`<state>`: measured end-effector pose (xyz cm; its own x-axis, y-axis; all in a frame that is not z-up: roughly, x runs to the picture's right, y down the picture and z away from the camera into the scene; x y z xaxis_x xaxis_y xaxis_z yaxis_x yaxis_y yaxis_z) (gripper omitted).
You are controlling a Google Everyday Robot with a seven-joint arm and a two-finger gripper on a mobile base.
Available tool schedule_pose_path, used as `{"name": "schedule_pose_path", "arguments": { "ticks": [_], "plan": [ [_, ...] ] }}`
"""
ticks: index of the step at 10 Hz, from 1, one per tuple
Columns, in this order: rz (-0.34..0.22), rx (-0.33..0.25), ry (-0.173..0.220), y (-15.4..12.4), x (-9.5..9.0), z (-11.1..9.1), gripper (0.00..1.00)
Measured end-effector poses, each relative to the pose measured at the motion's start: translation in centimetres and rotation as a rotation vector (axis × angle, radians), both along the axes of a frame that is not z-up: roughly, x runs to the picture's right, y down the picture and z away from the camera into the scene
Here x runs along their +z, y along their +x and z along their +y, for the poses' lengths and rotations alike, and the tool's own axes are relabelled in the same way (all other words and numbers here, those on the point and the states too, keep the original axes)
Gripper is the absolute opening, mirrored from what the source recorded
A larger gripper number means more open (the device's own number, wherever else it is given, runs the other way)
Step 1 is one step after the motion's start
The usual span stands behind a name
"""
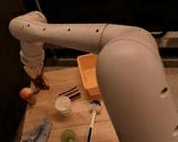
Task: Place grapes in paper cup
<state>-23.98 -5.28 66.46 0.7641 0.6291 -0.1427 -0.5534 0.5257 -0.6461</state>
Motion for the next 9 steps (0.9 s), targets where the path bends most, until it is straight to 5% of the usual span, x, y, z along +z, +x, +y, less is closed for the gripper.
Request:
{"name": "schedule_pose_path", "arguments": {
  "ticks": [4, 7, 9],
  "plan": [
    [0.003, 0.092, -0.004, 5.1, -2.5, 1.6, 0.00],
    [-0.017, 0.118, -0.016, 5.4, -2.3, 4.4, 0.00],
    [-0.014, 0.086, -0.005, 5.0, -1.6, 6.3, 0.00]
  ]
}}
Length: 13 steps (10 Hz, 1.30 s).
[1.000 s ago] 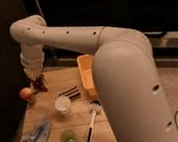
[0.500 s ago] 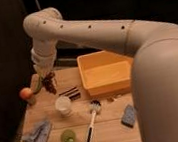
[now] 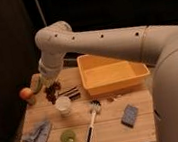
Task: Place grapes in paper cup
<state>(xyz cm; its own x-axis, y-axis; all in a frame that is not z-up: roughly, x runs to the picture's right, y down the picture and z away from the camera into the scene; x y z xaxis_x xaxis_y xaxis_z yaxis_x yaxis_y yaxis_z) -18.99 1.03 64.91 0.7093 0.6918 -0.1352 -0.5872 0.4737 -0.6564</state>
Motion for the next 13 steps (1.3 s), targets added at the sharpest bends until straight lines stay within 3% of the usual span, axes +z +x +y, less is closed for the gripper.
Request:
{"name": "schedule_pose_path", "arguments": {
  "ticks": [4, 7, 10, 12, 13],
  "plan": [
    [0.025, -0.031, 0.009, 1.1, 0.7, 1.5, 0.00],
    [0.028, -0.022, -0.010, 1.7, 1.7, 2.1, 0.00],
    [0.026, 0.038, -0.084, 2.6, 3.8, 2.2, 0.00],
    [-0.039, 0.122, -0.178, 2.6, 3.7, 1.5, 0.00],
    [-0.065, 0.144, -0.194, 2.4, 3.4, 1.2, 0.00]
  ]
}}
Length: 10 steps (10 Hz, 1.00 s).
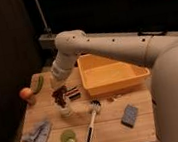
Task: Place grapes in paper cup
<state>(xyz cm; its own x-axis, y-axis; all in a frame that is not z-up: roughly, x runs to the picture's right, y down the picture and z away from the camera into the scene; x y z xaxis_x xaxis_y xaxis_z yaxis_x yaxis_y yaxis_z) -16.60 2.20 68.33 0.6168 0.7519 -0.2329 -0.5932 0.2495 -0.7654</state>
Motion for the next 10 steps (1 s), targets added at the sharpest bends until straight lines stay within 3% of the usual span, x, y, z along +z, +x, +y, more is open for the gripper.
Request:
{"name": "schedule_pose_path", "arguments": {
  "ticks": [3, 7, 10],
  "plan": [
    [-0.011, 0.028, -0.027, -0.4, -0.2, -0.6, 0.00],
    [-0.006, 0.071, -0.092, 0.2, 0.6, -0.3, 0.00],
    [-0.004, 0.063, -0.096, 0.1, 1.0, 0.4, 0.00]
  ]
}}
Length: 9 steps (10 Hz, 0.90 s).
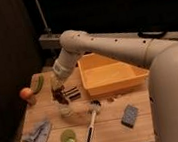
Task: Place grapes in paper cup
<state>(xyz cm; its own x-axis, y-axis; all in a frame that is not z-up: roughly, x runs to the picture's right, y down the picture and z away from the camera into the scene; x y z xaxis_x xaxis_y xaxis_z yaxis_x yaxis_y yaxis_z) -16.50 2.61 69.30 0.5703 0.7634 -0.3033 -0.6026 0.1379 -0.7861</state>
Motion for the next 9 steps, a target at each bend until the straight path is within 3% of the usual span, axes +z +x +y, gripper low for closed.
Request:
{"name": "schedule_pose_path", "arguments": {
  "ticks": [9],
  "plan": [
    [-0.018, 0.023, -0.017, 0.0, 2.0, 2.3, 0.00]
  ]
}}
